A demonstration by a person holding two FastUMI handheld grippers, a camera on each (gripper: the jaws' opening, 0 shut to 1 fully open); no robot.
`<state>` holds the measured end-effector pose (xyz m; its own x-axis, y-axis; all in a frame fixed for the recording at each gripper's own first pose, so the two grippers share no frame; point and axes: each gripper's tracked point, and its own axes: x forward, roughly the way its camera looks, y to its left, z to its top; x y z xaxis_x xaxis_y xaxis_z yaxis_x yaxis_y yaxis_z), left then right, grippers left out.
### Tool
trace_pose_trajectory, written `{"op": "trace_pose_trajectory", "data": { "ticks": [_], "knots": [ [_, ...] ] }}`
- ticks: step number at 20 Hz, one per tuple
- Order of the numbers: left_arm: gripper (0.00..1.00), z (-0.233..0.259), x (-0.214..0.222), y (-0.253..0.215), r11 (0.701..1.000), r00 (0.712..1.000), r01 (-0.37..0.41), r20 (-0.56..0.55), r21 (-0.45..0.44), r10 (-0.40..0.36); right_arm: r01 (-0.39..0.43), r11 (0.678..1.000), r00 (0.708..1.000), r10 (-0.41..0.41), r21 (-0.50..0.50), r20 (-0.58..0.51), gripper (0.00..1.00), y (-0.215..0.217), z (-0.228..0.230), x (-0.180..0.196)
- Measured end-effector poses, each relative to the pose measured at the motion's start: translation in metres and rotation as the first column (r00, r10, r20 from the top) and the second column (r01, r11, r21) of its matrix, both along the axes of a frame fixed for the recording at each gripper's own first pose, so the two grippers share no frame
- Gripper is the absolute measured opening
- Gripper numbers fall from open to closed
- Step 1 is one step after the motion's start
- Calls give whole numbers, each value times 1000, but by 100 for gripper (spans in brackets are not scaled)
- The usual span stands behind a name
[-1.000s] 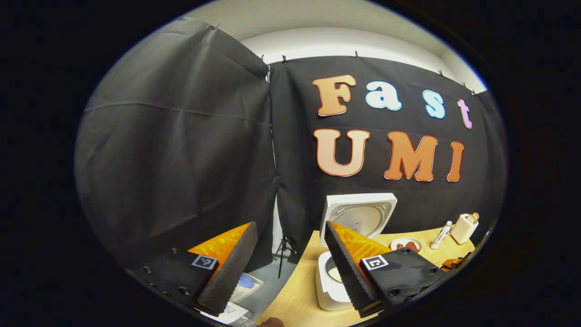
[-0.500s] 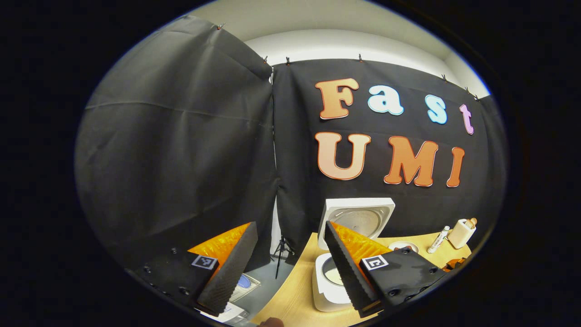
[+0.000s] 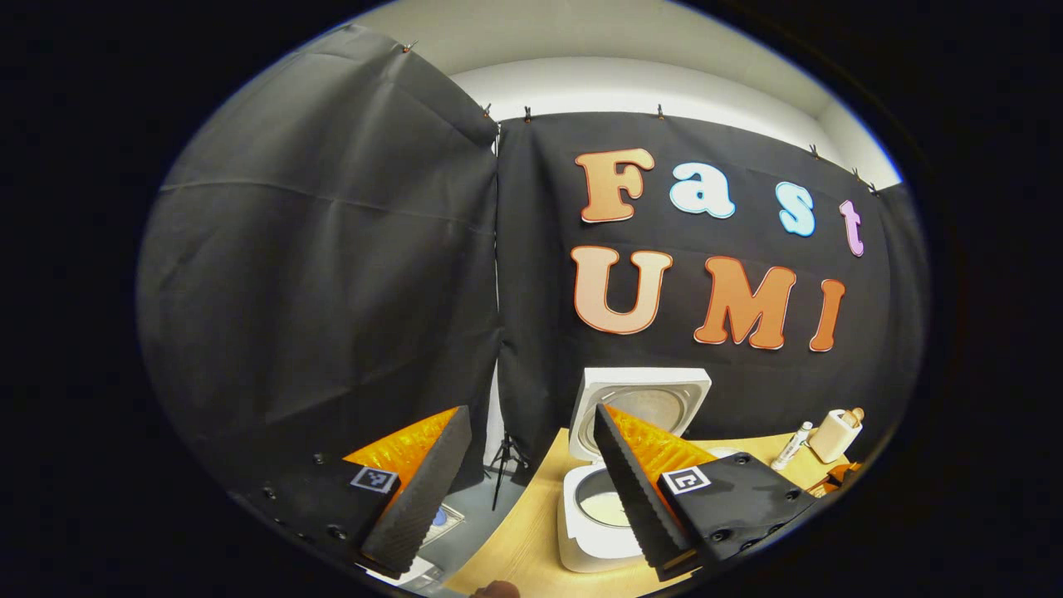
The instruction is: Close the left gripper, press the button to open the rice cooker; take a wooden spoon from the chopstick holder with the right hand, scoop a spoonful of rice and pour it into the rice cooker, then put the wooden spoon back into the chopstick holder.
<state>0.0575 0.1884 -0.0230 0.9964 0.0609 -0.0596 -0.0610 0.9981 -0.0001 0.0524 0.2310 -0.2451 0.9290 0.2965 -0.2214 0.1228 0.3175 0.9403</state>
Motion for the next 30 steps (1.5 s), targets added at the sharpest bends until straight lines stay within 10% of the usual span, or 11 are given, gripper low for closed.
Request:
{"op": "trace_pose_trajectory", "data": {
  "ticks": [16,30],
  "knots": [
    [100,-2,-5,28,996,1000,-16,5,-91,16,-211,978,974,210,3,89,9,162,102,10],
    [100,-22,8,82,988,997,-77,-39,-131,72,-335,923,931,355,-190,87,10,315,105,12]
  ]
}}
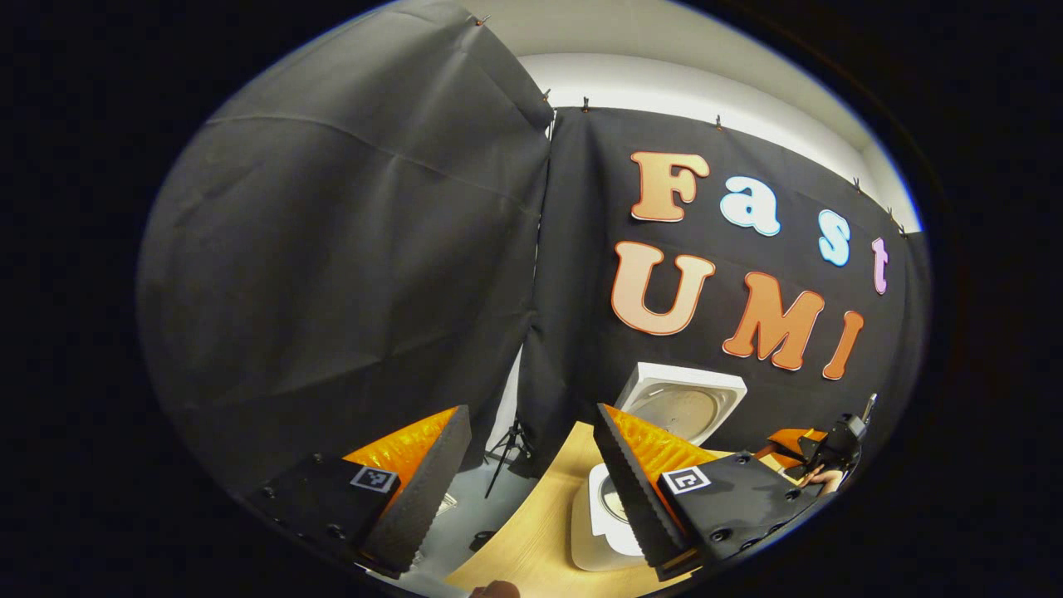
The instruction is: Close the left gripper, press the button to open the rice cooker; take a wooden spoon from the chopstick holder with the right hand, scoop a spoonful of rice and pour it into the rice cooker, then put the wooden spoon back into the chopstick holder.
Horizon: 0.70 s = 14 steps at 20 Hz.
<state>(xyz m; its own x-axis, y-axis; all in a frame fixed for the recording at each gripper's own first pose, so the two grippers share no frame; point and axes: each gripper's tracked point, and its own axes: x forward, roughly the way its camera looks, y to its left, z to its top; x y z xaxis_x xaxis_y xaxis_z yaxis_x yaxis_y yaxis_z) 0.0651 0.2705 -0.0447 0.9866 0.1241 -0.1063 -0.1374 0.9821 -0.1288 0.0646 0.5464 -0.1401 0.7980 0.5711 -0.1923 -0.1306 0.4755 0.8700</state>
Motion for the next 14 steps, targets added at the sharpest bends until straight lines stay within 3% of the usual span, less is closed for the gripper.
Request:
{"op": "trace_pose_trajectory", "data": {
  "ticks": [14],
  "knots": [
    [100,-9,2,32,998,998,-55,-13,-14,55,-45,971,990,75,-235,119,10,39,5,-1]
  ]
}}
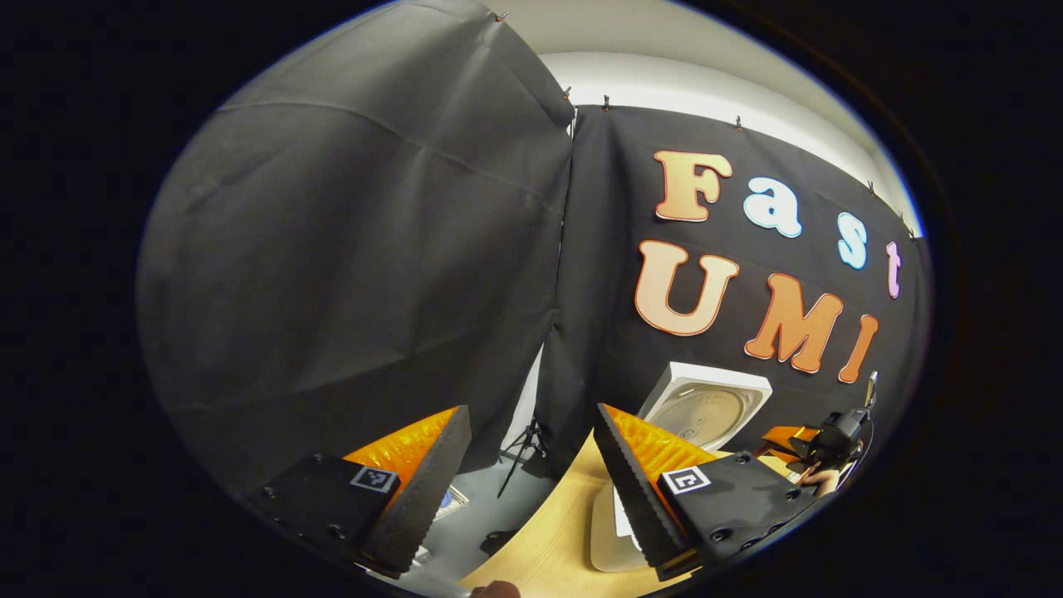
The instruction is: Close the left gripper, press the button to open the rice cooker; take a wooden spoon from the chopstick holder with the right hand, scoop a spoonful of rice and pour it into the rice cooker, then put the wooden spoon back into the chopstick holder.
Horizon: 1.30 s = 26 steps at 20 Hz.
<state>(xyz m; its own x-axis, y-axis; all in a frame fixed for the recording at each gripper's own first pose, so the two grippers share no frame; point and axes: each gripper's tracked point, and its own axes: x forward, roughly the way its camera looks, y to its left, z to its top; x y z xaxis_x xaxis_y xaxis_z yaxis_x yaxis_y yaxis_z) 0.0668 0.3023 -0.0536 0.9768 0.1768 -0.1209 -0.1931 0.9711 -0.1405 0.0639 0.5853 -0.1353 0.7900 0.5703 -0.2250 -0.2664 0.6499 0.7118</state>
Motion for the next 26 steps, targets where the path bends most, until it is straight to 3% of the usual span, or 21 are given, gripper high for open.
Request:
{"op": "trace_pose_trajectory", "data": {
  "ticks": [15,26],
  "knots": [
    [100,0,2,5,1000,1000,0,11,-27,0,-54,982,980,87,-180,179,10,13,32,-17],
    [100,-3,3,8,999,1000,-6,7,-31,6,-48,939,922,173,-340,347,9,30,56,-35]
  ]
}}
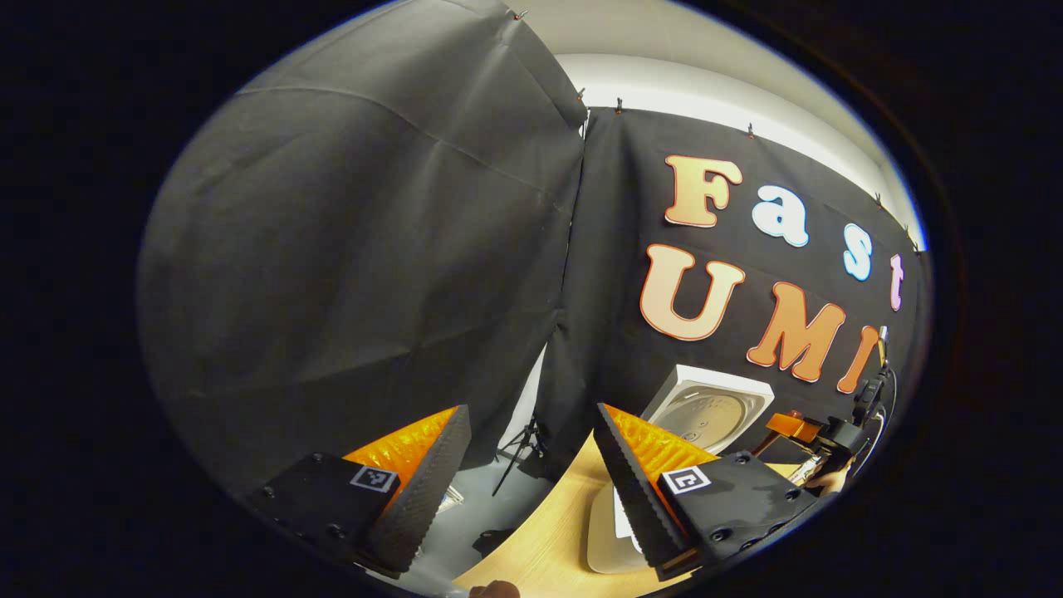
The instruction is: Close the left gripper, press the button to open the rice cooker; take a wooden spoon from the chopstick holder with the right hand, scoop a spoonful of rice and pour it into the rice cooker, then put the wooden spoon back into the chopstick holder.
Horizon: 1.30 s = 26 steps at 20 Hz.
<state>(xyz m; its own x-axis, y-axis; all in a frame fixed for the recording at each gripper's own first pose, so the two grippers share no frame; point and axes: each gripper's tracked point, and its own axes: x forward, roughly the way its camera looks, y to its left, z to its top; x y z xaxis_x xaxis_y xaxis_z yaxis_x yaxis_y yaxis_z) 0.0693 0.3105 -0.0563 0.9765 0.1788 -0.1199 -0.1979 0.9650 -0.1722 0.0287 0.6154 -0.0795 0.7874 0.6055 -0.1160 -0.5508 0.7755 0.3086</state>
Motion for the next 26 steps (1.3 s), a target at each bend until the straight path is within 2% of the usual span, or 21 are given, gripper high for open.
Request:
{"op": "trace_pose_trajectory", "data": {
  "ticks": [11,14,16,21,26],
  "knots": [
    [100,-3,-7,-2,1000,1000,1,1,11,-1,-61,987,986,82,-146,147,9,18,1,-21],
    [100,-2,-7,-3,1000,1000,0,-1,15,0,-107,982,978,132,-159,161,9,26,-3,-28],
    [100,-2,-9,-8,1000,1000,4,-1,9,-4,-113,980,979,137,-161,151,10,26,-8,-28],
    [100,-1,-11,-12,1000,1000,8,3,19,-8,-81,997,996,80,14,45,10,4,-8,-14],
    [100,2,-12,-29,999,1000,30,5,19,-30,-10,982,998,22,191,-59,10,-45,4,6]
  ]
}}
